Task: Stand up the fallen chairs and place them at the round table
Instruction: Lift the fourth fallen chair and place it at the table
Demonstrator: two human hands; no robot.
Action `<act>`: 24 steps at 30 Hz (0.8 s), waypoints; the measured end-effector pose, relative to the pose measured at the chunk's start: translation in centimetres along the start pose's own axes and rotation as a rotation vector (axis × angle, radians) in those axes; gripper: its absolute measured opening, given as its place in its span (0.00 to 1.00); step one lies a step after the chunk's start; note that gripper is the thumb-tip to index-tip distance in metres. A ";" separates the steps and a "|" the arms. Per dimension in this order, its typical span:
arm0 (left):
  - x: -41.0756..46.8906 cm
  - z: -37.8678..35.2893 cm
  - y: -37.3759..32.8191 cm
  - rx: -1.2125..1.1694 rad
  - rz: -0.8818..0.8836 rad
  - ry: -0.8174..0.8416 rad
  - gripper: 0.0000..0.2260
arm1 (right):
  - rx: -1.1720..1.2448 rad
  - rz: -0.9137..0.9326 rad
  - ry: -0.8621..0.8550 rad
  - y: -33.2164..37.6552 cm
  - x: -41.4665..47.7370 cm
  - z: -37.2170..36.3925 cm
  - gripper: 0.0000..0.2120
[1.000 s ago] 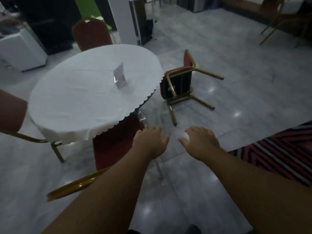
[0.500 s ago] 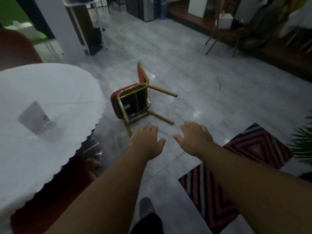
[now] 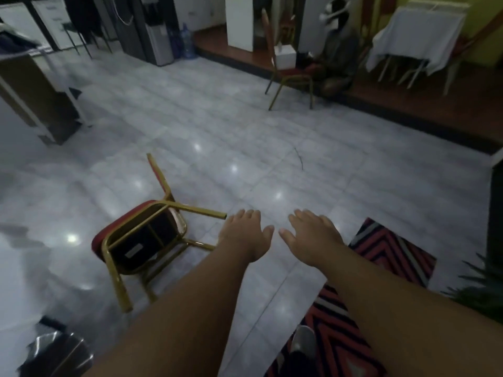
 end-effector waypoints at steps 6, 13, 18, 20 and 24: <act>12.1 2.4 -3.9 -0.066 0.114 0.025 0.29 | -0.054 0.078 0.099 -8.8 11.2 3.4 0.31; 24.8 6.1 -2.4 -0.177 0.239 0.028 0.29 | -0.101 0.230 0.148 -10.6 28.8 7.4 0.32; 37.6 10.1 2.7 -0.226 0.327 -0.059 0.26 | -0.124 0.288 0.122 -10.1 43.4 10.8 0.32; 42.2 11.5 4.3 -0.248 0.363 -0.052 0.25 | -0.149 0.302 0.151 -10.1 47.9 11.7 0.32; 49.7 15.5 6.9 -0.266 0.403 -0.052 0.27 | -0.180 0.344 0.156 -9.1 57.1 14.3 0.32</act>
Point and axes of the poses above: each hand's wrist, its own x-axis towards the middle knuckle, its own z-axis out of the back of the hand, y = z × x, the point moved 10 cm from there along x, towards the middle knuckle, and after that the axes turned 9 degrees about z, right-handed, at the moved point
